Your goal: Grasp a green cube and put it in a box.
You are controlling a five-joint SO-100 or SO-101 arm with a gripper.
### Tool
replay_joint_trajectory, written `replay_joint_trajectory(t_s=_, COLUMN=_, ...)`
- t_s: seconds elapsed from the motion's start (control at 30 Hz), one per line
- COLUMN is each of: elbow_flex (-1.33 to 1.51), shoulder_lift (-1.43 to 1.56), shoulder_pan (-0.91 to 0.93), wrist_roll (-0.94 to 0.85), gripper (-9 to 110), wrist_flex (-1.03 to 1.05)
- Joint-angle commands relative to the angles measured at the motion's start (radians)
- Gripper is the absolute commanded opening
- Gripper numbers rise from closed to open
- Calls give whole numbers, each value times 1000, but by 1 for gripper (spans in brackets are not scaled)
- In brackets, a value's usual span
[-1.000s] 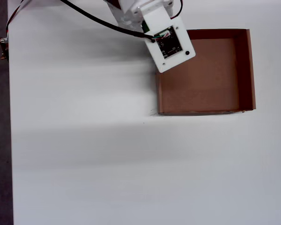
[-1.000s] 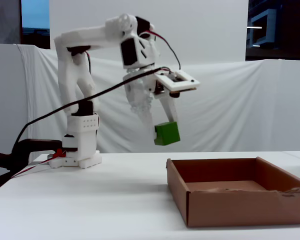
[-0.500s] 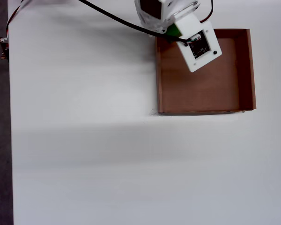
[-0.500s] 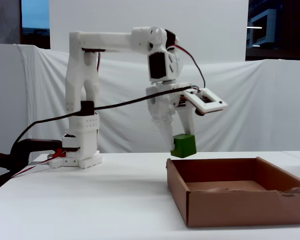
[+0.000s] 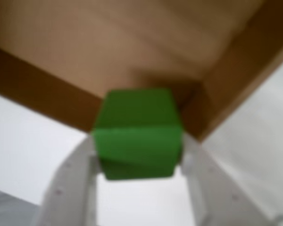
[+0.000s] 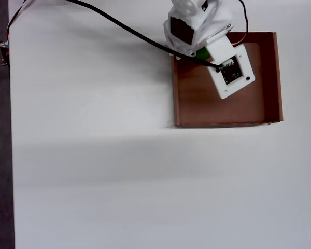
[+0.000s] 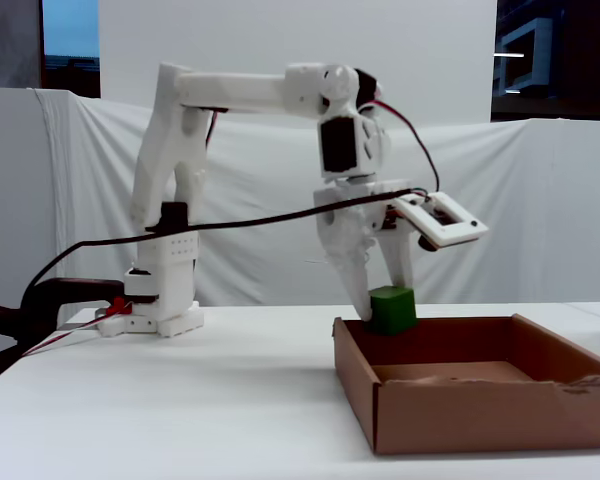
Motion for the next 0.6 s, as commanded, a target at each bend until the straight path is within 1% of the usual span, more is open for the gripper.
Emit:
replay_joint_trajectory(t_s=0.0, elbow_flex=-71, shoulder_lift=0, shoulder_pan=17, wrist_roll=-18, gripper=15, wrist_flex=-9)
replay_joint_trajectory(t_s=0.23, elbow_flex=-84, shoulder_lift=-77, shoulder_pan=37, wrist_roll=-31, gripper=15, wrist_flex=-38)
replay_joint_trajectory(t_s=0.57, elbow_flex=-175, shoulder_lift=-156, shoulder_pan=31, wrist_roll=-32, gripper=15, wrist_flex=-14)
